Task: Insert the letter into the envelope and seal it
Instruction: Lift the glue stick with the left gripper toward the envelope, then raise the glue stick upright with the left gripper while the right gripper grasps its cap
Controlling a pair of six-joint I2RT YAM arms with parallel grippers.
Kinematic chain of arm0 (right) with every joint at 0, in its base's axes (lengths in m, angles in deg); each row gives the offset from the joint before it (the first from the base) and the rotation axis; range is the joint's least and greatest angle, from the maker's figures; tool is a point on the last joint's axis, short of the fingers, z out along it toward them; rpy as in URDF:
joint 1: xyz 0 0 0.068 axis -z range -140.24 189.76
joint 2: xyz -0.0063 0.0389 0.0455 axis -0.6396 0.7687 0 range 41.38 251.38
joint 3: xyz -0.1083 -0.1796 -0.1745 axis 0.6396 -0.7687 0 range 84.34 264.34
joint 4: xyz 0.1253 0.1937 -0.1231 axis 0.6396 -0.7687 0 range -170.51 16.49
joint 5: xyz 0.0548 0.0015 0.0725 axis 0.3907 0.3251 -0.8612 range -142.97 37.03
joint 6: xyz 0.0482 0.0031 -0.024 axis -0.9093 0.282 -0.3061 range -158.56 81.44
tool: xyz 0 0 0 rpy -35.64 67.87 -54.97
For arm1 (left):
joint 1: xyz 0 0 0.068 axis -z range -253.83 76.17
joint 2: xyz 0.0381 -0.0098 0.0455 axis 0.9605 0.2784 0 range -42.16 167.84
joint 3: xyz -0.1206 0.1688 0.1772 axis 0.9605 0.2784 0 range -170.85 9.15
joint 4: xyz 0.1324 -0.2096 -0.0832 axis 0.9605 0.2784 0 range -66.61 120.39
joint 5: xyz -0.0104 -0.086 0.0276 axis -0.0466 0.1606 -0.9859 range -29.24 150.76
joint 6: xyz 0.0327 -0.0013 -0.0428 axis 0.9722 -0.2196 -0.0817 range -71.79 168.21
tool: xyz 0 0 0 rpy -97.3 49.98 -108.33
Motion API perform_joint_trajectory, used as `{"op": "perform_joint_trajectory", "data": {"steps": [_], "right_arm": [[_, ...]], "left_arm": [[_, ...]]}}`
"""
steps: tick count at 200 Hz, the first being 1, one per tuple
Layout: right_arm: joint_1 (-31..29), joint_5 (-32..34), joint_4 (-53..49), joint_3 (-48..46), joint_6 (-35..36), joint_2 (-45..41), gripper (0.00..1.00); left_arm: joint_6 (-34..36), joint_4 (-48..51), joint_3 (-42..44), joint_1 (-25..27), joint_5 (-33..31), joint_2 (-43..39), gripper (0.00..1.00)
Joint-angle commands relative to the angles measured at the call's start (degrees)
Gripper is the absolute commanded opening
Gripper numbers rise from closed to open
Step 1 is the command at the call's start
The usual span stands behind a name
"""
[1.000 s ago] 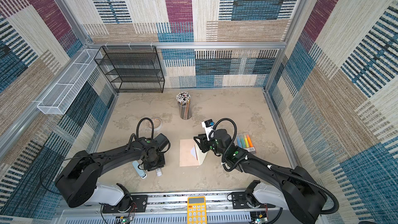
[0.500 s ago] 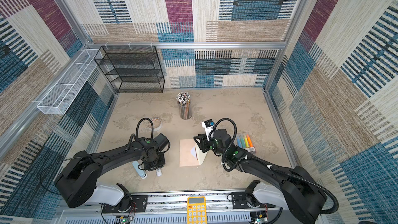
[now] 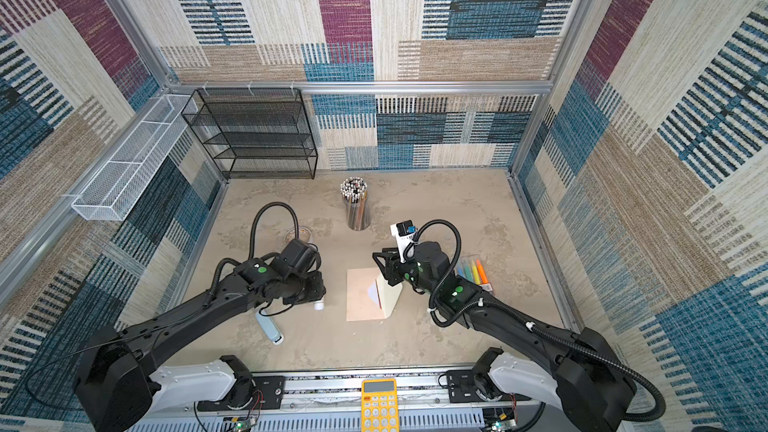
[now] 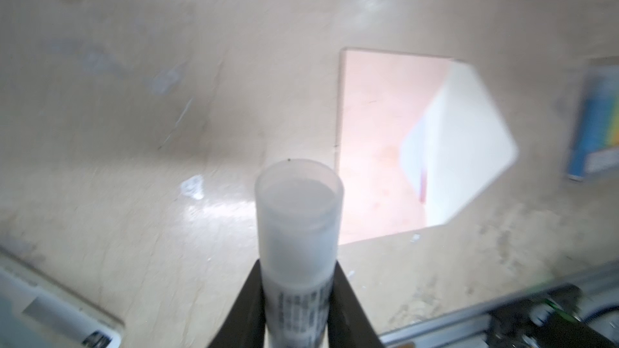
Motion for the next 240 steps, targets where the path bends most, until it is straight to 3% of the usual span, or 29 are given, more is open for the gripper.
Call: {"op": "perform_joint_trajectory", "data": {"steps": [1,42,85,137,240], "right_arm": [[0.0,2.3,-4.9,5.7,-1.2,0.0,0.42],[0.0,-1.7,-13.5,18.5,-4.3,1.3,0.45],[-0.1,-3.0,-18.9,25.3,-6.6,2.3,0.49],[-0.1,-2.3,-26.9,30.3,-7.5,5.9,0.52],[-0.1,-3.2,-29.2,33.6,-7.0,12.5,0.52]], "left_arm": [[12.6,-7.0,-3.6,0.1,4.7,-1.1,0.27],[22.5,-23.0,-4.4,0.1,12.8,-1.3,0.28],[24.7,-36.3,-2.7,0.1,18.4,1.0,0.29],[26.8,-41.8,-0.6,0.1,19.5,1.8,0.29],[26.8,-42.4,0.0,0.0,19.4,3.1,0.26]]}}
